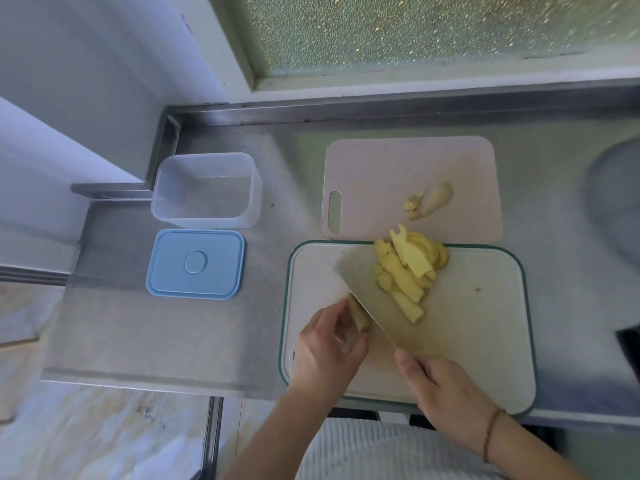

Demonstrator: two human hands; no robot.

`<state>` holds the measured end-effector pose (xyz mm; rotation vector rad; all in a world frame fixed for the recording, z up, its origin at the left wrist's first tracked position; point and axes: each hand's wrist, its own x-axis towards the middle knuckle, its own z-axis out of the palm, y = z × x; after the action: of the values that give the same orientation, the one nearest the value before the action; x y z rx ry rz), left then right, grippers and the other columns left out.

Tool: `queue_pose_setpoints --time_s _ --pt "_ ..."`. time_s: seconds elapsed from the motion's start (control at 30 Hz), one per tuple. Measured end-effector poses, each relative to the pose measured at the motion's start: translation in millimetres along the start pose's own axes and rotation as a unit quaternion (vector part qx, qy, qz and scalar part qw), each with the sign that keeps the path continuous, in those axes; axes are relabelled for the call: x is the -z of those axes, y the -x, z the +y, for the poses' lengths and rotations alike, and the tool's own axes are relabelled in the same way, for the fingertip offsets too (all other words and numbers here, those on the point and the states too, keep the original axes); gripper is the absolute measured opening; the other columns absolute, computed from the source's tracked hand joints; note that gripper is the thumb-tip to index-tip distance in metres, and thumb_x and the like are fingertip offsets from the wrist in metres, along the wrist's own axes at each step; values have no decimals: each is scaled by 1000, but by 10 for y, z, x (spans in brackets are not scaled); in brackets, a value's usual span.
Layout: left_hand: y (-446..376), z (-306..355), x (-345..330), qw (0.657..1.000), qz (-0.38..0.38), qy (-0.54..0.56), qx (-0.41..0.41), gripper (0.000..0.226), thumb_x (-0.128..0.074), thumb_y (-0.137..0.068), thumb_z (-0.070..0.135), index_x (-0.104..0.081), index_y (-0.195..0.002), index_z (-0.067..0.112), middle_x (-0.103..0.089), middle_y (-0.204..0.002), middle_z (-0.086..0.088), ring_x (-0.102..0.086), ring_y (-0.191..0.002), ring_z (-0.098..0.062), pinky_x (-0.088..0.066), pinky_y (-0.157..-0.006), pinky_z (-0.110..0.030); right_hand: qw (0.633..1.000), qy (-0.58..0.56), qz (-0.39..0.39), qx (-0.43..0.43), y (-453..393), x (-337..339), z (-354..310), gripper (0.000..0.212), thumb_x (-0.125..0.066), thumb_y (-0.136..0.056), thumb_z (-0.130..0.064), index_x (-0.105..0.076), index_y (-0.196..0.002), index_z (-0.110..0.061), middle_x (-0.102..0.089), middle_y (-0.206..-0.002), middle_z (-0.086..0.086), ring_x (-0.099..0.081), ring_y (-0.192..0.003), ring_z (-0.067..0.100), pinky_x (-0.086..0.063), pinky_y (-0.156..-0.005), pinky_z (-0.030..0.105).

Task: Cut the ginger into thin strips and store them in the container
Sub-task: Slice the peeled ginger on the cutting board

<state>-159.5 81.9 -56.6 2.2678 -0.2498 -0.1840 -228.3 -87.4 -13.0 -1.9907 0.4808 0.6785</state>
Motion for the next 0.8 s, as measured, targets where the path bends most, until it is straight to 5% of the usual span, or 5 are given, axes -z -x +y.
queue_pose_setpoints --time_s 0.2,0.37,0.53,0.8 --pt "-60 -23 -94 1000 6 27 12 55 -90 -71 23 -70 -121 14 -62 -86 19 -59 -77 -5 -52 -71 -18 1000 -23 -11 -12 -20 0 13 66 -21 -77 -77 -38 -58 -16 -39 -48 -5 -41 -48 9 -42 -57 32" --pt "-25 11 -128 998 42 51 -12 29 -66 -89 11 -71 -117 18 -64 -85 22 -60 -74 -2 -54 -65 -26 1000 -18 -21 0 -26 -14 21 81 -13 -68 -93 -39 -59 -17 -39 -49 -6 -41 -48 8 -43 -56 32" --pt "-44 54 -219 995 86 49 33 21 -63 -87 10 -73 -104 17 -68 -83 18 -62 -73 -3 -56 -63 -34 999 -17 -26 -18 29 72 -72 69 -19 -76 -78 -42 -60 -14 -41 -52 -2 -42 -50 9 -48 -63 39" --pt "3 24 -223 994 70 42 75 11 -63 -86 22 -64 -97 24 -65 -79 19 -64 -72 -9 -56 -64 -42 1000 16 -1 3 267 166 -140 62 -23 -75 -73 -41 -55 -17 -52 -49 -11 -46 -51 5 -35 -53 20"
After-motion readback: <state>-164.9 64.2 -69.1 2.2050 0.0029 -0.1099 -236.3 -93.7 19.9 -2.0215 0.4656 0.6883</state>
